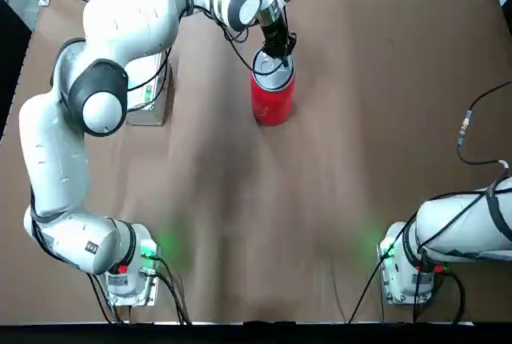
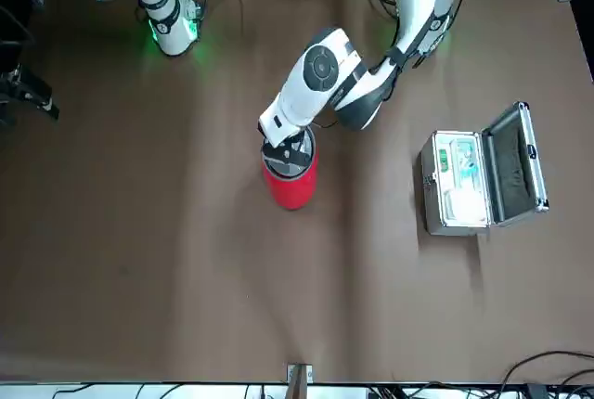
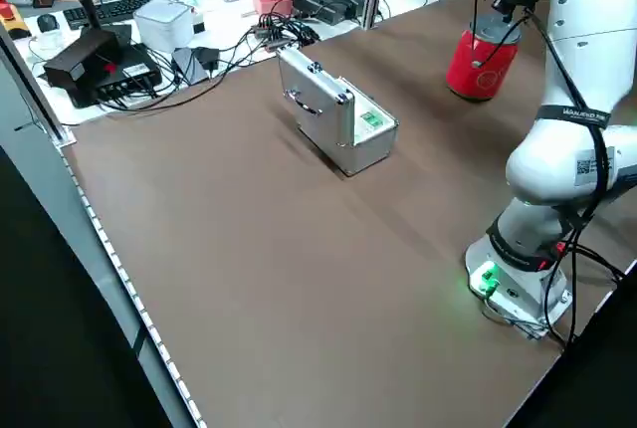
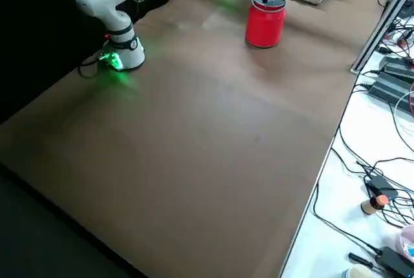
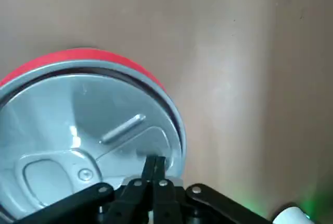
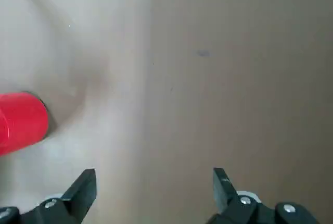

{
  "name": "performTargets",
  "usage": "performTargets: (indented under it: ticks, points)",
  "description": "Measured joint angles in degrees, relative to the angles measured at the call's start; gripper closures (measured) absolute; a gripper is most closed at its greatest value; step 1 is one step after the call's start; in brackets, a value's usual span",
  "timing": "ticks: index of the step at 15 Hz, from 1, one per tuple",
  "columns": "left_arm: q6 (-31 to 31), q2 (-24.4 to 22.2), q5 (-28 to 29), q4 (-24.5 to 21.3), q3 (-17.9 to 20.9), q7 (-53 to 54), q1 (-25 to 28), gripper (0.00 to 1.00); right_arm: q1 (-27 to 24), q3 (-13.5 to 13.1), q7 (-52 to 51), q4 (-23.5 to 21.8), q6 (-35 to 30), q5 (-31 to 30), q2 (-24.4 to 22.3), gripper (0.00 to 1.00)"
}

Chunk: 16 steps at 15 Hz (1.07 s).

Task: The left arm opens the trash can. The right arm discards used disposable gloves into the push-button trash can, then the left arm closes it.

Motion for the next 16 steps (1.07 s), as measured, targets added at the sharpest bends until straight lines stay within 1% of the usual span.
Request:
performTargets:
  ticks: [3, 7, 16]
  points:
    - [0.5, 0.3, 0.0, 0.0, 0.5, 0.0, -0.6, 0.99, 0.0, 0.0, 0.0, 0.0, 0.5, 0.0, 0.0, 0.01]
    - [0.9, 0.5, 0.0, 0.1, 3.0, 0.0, -2.8, 0.99, 0.1, 0.0, 0.0, 0.0, 1.1, 0.0, 0.0, 0.01]
    - [0.9, 0.5, 0.1, 0.2, 3.2, 0.0, -3.1, 0.99, 0.1, 0.0, 0.0, 0.0, 1.1, 0.0, 0.0, 0.01]
